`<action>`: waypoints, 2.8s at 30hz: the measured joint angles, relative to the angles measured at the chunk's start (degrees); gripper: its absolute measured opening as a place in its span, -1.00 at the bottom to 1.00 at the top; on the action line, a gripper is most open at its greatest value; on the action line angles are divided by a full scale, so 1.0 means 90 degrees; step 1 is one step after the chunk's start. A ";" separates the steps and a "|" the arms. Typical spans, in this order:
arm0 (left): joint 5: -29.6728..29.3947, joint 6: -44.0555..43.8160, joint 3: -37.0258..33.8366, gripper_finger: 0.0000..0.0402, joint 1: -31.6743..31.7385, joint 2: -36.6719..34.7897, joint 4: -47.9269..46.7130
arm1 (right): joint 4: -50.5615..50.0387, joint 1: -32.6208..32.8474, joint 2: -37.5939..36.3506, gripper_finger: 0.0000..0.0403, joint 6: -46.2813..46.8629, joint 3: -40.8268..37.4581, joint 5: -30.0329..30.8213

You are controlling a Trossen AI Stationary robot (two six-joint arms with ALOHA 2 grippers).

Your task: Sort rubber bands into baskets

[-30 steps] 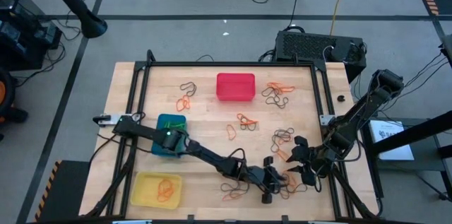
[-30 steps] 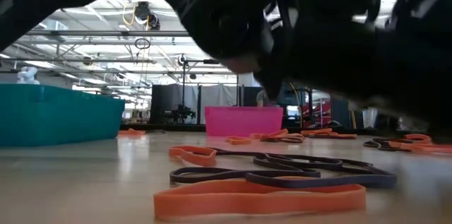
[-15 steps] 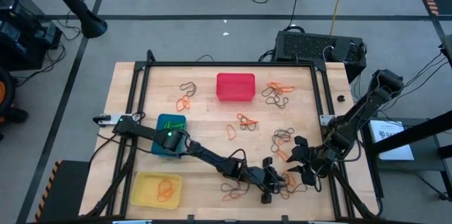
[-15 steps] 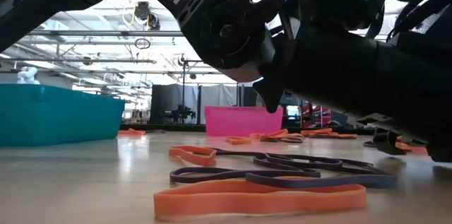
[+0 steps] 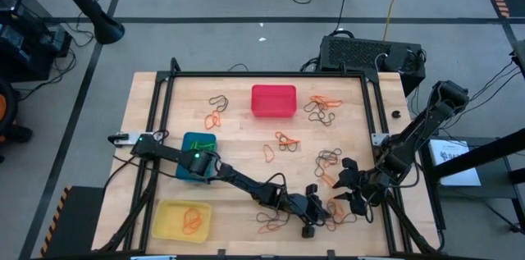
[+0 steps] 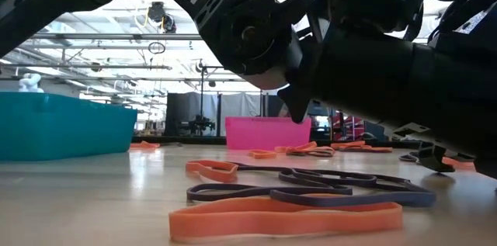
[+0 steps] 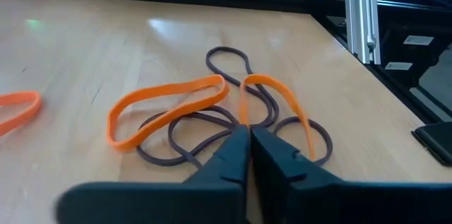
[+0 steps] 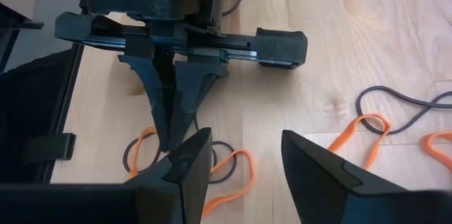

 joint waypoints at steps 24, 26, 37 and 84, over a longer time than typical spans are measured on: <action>-0.0160 0.1032 -0.0002 -0.99 -0.0164 -0.0999 -0.1921 | -0.0048 0.0013 -0.0002 -0.18 0.0140 0.0000 -0.0027; -0.0254 0.1043 -0.0005 -0.99 -0.0235 -0.1230 -0.2508 | -0.0060 0.0011 0.0000 -0.18 0.0114 0.0000 -0.0029; -0.2344 0.0792 -0.0005 -0.99 -0.0913 -0.2662 -0.6599 | -0.0048 0.0011 0.0000 -0.18 -0.0351 0.0000 0.0182; -0.0923 -0.5846 -0.1565 -0.99 -0.3832 -0.4521 -1.2576 | 0.0097 -0.0009 -0.0001 -0.18 -0.0331 0.0000 0.1817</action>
